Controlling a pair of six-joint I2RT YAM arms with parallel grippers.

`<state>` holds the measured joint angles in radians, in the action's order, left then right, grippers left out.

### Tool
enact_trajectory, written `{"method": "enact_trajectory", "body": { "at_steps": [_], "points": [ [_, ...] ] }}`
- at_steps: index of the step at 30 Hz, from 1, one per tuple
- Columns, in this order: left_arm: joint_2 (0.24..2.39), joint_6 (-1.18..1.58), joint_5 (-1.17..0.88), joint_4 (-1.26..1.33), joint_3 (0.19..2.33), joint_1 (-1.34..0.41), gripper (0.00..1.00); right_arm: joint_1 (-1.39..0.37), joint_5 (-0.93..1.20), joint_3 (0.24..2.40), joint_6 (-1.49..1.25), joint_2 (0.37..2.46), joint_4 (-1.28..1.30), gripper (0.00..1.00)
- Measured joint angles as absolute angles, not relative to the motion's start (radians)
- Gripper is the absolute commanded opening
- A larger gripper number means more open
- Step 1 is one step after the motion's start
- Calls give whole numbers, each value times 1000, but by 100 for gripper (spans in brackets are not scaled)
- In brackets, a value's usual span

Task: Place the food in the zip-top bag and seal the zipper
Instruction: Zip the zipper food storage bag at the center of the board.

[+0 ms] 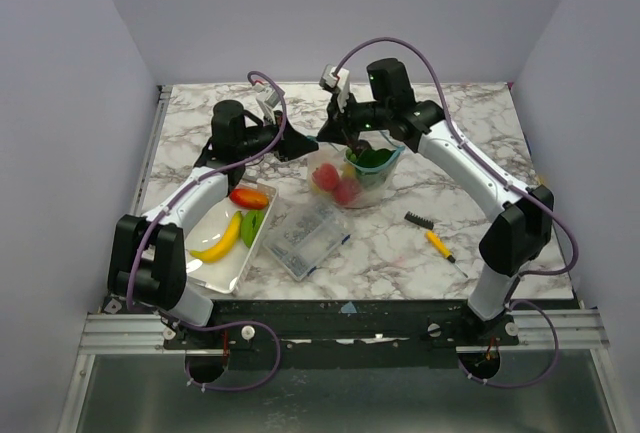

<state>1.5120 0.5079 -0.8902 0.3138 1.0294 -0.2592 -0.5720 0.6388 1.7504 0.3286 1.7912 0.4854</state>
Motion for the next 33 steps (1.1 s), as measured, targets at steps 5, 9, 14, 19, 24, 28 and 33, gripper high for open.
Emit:
{"method": "enact_trajectory", "body": {
  "at_steps": [5,9,14,19,24,28,33],
  "points": [
    [1496,509,-880,316,1018,-251,0,-567,589,1703,313,1748,466,0],
    [1485,517,-863,321,1015,-249,0,-561,553,1671,308,1708,465,0],
    [1459,532,-823,312,1012,-247,0,-551,509,1605,307,1636,465,0],
    [1437,552,-767,283,1011,-241,0,-543,453,1511,303,1536,458,0],
    [1431,567,-712,257,1011,-201,0,-522,404,1456,302,1472,459,0],
    [1431,569,-673,238,1011,-160,0,-509,370,1444,287,1448,468,0],
    [1441,566,-616,208,1034,-131,0,-501,351,1439,270,1441,480,0]
  ]
}}
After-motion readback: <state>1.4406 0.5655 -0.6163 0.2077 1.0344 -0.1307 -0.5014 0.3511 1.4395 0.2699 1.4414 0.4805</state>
